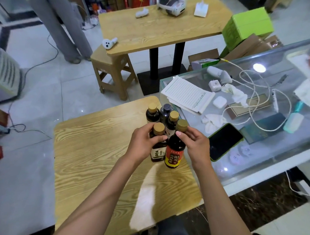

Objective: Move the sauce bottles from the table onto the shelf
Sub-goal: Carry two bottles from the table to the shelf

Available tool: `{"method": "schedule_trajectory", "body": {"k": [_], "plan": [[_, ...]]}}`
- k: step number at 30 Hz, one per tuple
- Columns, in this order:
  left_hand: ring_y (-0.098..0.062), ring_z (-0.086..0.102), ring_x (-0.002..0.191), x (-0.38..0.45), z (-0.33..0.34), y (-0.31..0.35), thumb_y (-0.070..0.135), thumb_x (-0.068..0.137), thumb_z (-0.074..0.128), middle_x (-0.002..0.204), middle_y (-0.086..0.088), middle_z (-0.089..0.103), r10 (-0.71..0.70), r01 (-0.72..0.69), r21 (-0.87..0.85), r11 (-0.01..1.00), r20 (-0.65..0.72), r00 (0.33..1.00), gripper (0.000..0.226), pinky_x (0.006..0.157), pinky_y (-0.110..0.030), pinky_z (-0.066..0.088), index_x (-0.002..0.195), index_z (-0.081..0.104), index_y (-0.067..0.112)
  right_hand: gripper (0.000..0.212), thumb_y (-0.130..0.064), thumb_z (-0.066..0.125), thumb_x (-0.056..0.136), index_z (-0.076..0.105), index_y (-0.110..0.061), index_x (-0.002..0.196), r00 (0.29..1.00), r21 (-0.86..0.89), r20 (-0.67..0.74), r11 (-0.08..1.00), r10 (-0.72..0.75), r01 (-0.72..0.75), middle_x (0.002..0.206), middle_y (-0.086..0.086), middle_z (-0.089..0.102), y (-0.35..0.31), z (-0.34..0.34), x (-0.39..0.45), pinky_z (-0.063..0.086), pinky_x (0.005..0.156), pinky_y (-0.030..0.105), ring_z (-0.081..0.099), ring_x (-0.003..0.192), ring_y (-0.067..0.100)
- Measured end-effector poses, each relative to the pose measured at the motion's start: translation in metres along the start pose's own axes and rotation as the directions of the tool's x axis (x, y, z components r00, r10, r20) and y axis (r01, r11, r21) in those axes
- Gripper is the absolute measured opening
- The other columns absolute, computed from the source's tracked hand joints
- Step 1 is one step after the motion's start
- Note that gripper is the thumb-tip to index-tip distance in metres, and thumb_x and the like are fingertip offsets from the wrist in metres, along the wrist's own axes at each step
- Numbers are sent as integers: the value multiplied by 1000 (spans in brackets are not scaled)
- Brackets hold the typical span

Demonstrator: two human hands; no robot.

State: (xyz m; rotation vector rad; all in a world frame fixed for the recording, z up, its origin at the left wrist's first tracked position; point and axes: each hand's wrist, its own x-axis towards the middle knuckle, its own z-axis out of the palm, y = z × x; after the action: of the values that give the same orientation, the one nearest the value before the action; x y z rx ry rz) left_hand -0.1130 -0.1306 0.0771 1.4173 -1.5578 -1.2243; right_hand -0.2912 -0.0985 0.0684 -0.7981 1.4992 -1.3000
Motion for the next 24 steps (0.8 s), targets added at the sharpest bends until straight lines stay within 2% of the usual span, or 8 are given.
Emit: {"method": "schedule_trajectory", "body": {"k": [3,7,10,12,14,16,21,24], "plan": [[-6,68,95,-11,-6,26,14,73,83,97,9,74,30,-31,-147,989,-12,999,34,80,-19,52,104,71,20,27,-2,76,82,74,-9,108,997,72,15,994,-81,80,96,-3,78,-26,-1,-21,54,80,18,73,94,8],[-2,68,94,-35,-7,61,1,74,79,96,11,74,144,-139,-285,948,-1,990,36,78,-13,49,105,70,17,26,4,70,85,74,-14,104,979,159,-43,966,-197,202,92,-5,78,-54,-1,-61,53,79,18,71,88,5],[-8,68,95,-57,-5,85,4,77,78,99,3,75,264,-242,-329,913,24,964,30,82,-20,52,105,71,12,25,1,72,84,75,-6,107,955,184,-137,941,-262,284,98,4,77,-71,-7,-98,53,82,27,68,88,10],[-10,68,93,-69,-1,100,8,79,77,98,3,75,285,-255,-375,891,26,958,26,84,-26,54,102,72,18,23,-1,72,85,76,-11,106,940,166,-175,933,-292,320,98,4,77,-85,-13,-121,55,81,28,68,87,10],[-10,68,89,-83,6,116,11,81,76,97,2,75,316,-264,-426,866,55,947,21,84,-29,55,99,73,22,24,0,70,87,77,-20,98,916,156,-231,917,-329,368,91,-3,78,-99,-20,-148,55,76,21,68,82,5],[-11,67,87,-97,17,131,12,84,74,96,-2,75,348,-264,-460,848,106,932,16,83,-31,55,98,73,20,26,2,69,87,75,-21,96,886,150,-297,899,-357,412,87,-7,77,-108,-32,-173,53,72,16,69,80,3],[-12,70,92,-139,59,160,18,84,74,97,3,75,430,-276,-517,810,206,879,21,82,-26,54,105,72,18,23,-2,70,87,75,-12,107,801,120,-492,884,-342,451,98,3,78,-114,-72,-232,55,78,21,72,90,12],[-14,70,90,-165,89,177,21,84,74,95,5,75,445,-261,-532,806,252,859,20,82,-28,55,104,73,23,20,-3,71,87,77,-17,100,744,94,-572,874,-344,477,97,3,78,-114,-99,-265,55,79,21,72,91,13]]}}
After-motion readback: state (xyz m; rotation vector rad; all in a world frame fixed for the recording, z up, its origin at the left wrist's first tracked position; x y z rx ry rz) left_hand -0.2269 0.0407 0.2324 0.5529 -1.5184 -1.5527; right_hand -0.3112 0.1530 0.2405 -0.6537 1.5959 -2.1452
